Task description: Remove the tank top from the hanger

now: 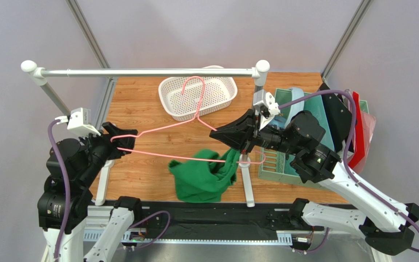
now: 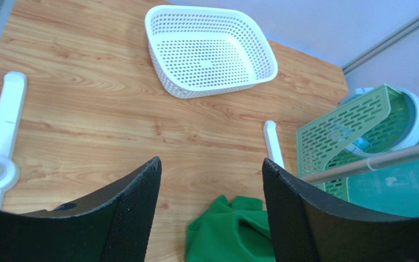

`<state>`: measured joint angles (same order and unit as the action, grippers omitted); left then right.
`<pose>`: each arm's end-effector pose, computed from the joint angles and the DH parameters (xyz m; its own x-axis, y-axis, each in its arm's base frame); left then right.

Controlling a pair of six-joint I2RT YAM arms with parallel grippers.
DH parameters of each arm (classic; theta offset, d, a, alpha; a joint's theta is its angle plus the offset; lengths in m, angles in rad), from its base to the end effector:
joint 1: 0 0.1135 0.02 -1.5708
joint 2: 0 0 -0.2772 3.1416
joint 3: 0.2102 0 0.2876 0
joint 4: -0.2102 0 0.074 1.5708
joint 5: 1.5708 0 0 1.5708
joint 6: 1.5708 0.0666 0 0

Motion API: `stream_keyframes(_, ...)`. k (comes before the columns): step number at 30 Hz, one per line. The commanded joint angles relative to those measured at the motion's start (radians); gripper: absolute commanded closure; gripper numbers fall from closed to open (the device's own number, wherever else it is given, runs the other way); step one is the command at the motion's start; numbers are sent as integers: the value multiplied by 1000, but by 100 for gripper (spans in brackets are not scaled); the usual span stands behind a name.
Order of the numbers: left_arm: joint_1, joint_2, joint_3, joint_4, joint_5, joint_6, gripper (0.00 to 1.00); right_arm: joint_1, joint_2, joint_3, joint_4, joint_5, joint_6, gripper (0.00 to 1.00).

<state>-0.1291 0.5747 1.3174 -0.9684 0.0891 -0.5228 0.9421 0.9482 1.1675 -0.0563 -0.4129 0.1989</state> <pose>0.0892 -0.0176 0.4672 -0.2993 -0.4626 -0.8345 0.0748 0.8605 -0.5039 0.1272 0.2204 0.4804 -0.0988 0.1718 -0.9802 -0.9733 0.1882 0.1311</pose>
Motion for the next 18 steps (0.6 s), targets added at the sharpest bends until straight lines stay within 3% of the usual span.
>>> stream_keyframes(1,-4,-18,65,16,-23,49,22,4,-2,-3,-2,32,-56,100)
stream_keyframes(11,-4,-78,2,8,-166,-11,21,3,-2,-40,108,109,-52,100)
stream_keyframes(14,-4,-75,14,-41,-271,-58,21,4,15,-20,99,138,-72,100)
stream_keyframes(18,-4,-96,17,-102,-513,-100,20,3,24,-5,61,167,-125,100)
